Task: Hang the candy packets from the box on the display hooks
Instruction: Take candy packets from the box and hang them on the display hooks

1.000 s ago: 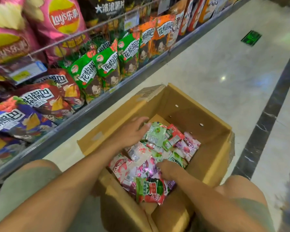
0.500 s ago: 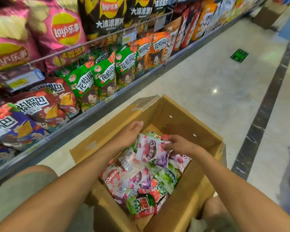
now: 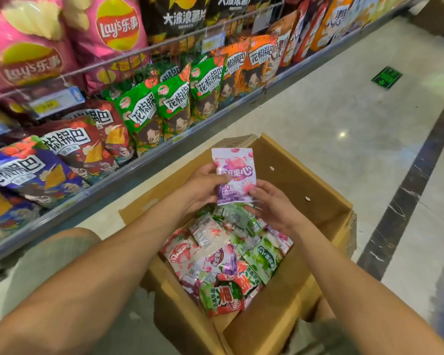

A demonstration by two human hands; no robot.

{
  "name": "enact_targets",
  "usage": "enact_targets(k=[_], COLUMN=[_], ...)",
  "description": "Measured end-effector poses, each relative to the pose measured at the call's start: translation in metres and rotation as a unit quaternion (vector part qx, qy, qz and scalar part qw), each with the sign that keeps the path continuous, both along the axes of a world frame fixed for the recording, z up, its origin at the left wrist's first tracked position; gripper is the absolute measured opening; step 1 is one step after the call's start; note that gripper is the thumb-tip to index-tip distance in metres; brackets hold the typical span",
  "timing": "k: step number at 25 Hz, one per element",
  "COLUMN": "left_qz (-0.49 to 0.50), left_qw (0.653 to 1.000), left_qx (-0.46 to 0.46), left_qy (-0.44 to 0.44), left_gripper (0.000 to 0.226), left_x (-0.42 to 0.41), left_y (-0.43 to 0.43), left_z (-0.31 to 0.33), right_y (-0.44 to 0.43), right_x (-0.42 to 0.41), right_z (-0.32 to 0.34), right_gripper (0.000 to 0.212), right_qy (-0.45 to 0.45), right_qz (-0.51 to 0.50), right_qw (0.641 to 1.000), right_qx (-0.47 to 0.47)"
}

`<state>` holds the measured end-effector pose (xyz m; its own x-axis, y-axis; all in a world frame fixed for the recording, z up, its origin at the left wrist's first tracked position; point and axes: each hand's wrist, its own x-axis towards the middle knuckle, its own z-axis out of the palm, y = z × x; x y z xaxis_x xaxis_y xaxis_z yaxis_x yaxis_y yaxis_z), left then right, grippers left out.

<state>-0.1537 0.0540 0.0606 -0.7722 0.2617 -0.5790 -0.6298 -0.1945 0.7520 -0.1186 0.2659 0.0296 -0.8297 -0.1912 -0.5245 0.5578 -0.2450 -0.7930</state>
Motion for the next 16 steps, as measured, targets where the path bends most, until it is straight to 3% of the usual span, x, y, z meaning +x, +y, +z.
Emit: enact_targets(k=[2,4,5,7,8,10,13,16], left_qz=[0.014,0.033,0.039,0.038,0.034,0.03,0.033,0.043], left_qw=[0.999,0.998,0.997,0.996,0.996,0.996,0.994,0.992], left_qx=[-0.031,-0.053,-0.058,-0.068,-0.073,-0.078,-0.095,-0.1], left_qy=[0.01,0.027,0.034,0.041,0.042,0.043,0.051,0.065], left_gripper=[0.042,0.043,0.043,0.042,0.04,0.036,0.032,0.029], left_x=[-0.002,-0.004,-0.006,-0.007,-0.007,-0.009,-0.012,-0.014], left_y=[0.0,-0.002,-0.002,-0.002,-0.002,-0.004,-0.008,-0.01], left_z=[-0.003,-0.003,-0.004,-0.001,0.0,0.0,-0.003,-0.005], right_y=[-0.003,-0.012,-0.018,-0.033,-0.04,-0.051,-0.059,-0.057], right_x=[0.008,0.026,0.037,0.059,0.07,0.086,0.097,0.097], right_z=[-0.02,-0.047,-0.063,-0.092,-0.105,-0.121,-0.131,-0.136], right_gripper=[0.044,0.039,0.029,0.011,0.015,0.022,0.025,0.017], right_qy=[-0.03,-0.066,-0.063,-0.051,-0.044,-0.041,-0.012,0.001], right_qz=[0.021,0.145,0.265,0.491,0.556,0.602,0.594,0.583], right_qw=[0.999,0.974,0.924,0.758,0.681,0.592,0.536,0.551], right_qx=[0.02,0.162,0.268,0.427,0.475,0.534,0.599,0.597])
